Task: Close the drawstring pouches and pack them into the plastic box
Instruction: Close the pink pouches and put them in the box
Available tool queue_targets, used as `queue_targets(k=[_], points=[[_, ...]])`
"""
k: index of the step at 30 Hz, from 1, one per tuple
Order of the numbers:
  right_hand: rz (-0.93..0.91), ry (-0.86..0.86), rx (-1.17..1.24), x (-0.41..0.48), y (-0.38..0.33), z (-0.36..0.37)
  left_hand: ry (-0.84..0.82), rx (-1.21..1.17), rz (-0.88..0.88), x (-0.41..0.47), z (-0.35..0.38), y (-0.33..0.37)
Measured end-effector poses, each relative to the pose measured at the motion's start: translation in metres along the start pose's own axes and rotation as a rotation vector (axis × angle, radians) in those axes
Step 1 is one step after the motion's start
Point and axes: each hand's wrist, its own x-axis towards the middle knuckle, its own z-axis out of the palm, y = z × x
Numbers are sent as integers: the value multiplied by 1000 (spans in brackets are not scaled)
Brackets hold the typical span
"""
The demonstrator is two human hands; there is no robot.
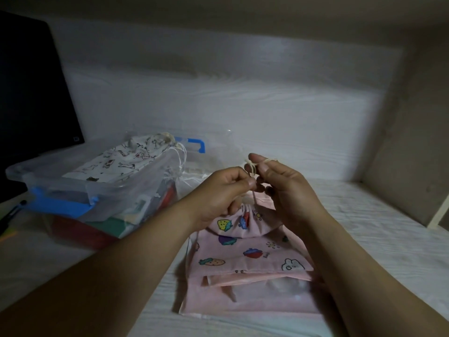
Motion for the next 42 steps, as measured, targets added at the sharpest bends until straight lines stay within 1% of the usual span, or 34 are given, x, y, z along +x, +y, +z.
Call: queue_targets(k=[2,4,5,6,7,8,10,14,20,23,27,28,30,32,34,37,38,40,42], points=[[17,44,37,2,3,0,34,-79,-16,3,1,-4],[98,161,45,4,7,-1,91,-175,-41,6,1,-10],[157,212,-12,4,10,-3,117,-224,-58,6,1,-13],[210,223,-105,5,14,-5,142,-270,-75,6,1,-16],[247,179,-188,5,18,-6,161,-312,-91,6,0,-19],[274,101,-208,3,20,-4,175,-345,-101,6,-1,-21],[306,-40,-161,-1,19,-1,198,-369,-108,6,-3,-23],[299,-141,-110,-4,19,3,219,-372,-73,6,-5,-23],[371,-175,93,-7,19,8,238,-332,-65,4,-3,-21],[413,-159,166,-7,16,11,247,-327,-52,2,0,-18],[485,-79,299,-4,18,10,376,-340,-25,4,-1,-18],[497,-76,293,-4,18,10,399,-334,-14,5,-4,-18],[495,-77,196,-6,17,11,393,-346,7,6,-6,-18],[439,-77,29,-6,20,11,380,-387,23,7,-5,-17],[371,-124,-109,-9,21,15,358,-486,33,7,-1,-11],[327,-220,-159,-13,22,18,293,-767,32,8,0,-5],[311,-245,-161,-14,22,18,283,-822,28,9,-1,-5],[278,-276,-184,-14,20,18,283,-844,23,8,-3,-5],[240,-302,-251,-16,17,19,285,-813,25,7,-3,-5]])
